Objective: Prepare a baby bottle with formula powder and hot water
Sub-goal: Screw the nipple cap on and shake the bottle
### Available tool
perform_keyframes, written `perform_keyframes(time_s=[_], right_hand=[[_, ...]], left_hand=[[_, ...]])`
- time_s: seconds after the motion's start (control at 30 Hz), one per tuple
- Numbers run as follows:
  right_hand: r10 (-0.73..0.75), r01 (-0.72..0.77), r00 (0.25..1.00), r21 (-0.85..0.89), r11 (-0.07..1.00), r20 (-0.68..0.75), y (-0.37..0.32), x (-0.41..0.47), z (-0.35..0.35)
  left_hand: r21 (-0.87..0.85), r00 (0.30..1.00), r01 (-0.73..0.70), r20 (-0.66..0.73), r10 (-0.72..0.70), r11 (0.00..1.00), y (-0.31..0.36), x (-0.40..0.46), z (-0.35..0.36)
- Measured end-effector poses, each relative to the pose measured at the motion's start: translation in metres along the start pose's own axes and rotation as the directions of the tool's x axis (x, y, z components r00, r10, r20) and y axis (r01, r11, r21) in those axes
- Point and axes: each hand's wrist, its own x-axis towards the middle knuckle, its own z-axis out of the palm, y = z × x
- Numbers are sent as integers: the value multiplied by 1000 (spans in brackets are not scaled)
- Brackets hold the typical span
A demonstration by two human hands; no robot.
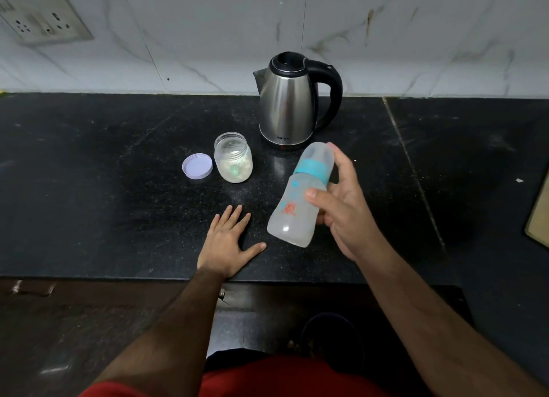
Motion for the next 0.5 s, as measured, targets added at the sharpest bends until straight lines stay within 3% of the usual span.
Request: perform_keyframes(time_s=[0.23,0.3,0.43,0.5], right_hand=[[-74,94,967,70,993,-244,-12,16,-6],[-56,72,975,70,995,-216,-9,12,-4],[7,-7,1000,2,1000,-27,-3,1,0],[-15,15,999,-4,1000,-33,-7,2,-2]], left_hand=[[-7,1000,1,-13,-1,1000,0,0,1],[-11,1000,3,-13,-3,1000,0,0,1],[-11,1000,3,2,-3,1000,0,1,0],[-12,1000,1,-1,-1,1000,0,0,0]])
